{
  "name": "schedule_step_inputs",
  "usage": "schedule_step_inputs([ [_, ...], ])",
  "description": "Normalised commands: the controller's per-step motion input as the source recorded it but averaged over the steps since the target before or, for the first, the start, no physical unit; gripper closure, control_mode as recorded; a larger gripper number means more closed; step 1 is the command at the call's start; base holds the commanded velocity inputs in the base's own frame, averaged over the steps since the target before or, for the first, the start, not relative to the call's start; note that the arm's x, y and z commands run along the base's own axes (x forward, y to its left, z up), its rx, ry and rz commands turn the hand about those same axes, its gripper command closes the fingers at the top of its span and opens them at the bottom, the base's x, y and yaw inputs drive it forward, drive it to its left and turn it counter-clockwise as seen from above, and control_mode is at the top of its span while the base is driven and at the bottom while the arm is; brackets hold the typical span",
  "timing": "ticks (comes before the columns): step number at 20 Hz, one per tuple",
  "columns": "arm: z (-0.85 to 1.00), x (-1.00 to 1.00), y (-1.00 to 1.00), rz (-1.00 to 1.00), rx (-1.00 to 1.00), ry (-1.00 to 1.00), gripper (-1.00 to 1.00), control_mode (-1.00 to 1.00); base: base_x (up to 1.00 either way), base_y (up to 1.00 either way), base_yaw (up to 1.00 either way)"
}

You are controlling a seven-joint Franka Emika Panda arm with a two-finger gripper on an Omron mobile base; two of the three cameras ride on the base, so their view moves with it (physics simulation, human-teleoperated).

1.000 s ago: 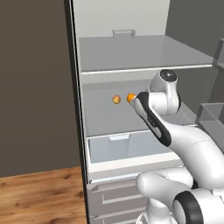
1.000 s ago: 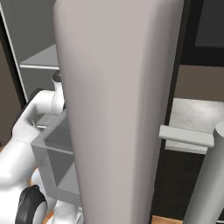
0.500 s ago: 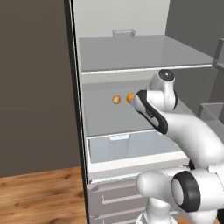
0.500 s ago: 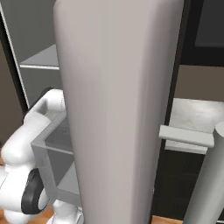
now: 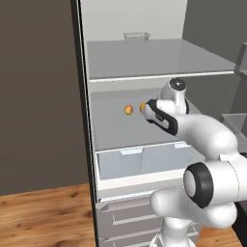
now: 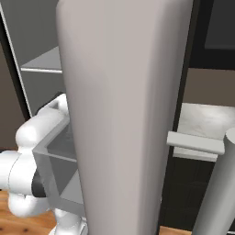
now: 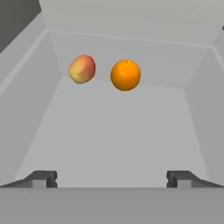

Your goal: Pick the mango and orange from the fridge and place them on the plate next to the blender to make a fruit smoothie.

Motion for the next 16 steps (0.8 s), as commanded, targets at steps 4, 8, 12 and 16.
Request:
schedule_step_inputs([
  [4,-0.26,0.38,-0.07,0.00,0.00,0.00,-1.00,-1.00,0.00,0.00,0.00],
  [8,-0.14,0.38,-0.01,0.00,0.00,0.00,-1.00,-1.00,0.00,0.00,0.00],
  [12,-0.15,0.40,0.00,0.00,0.00,0.00,-1.00,-1.00,0.00,0.00,0.00],
  [16,-0.12,0.41,0.00,0.00,0.00,0.00,-1.00,-1.00,0.00,0.00,0.00],
])
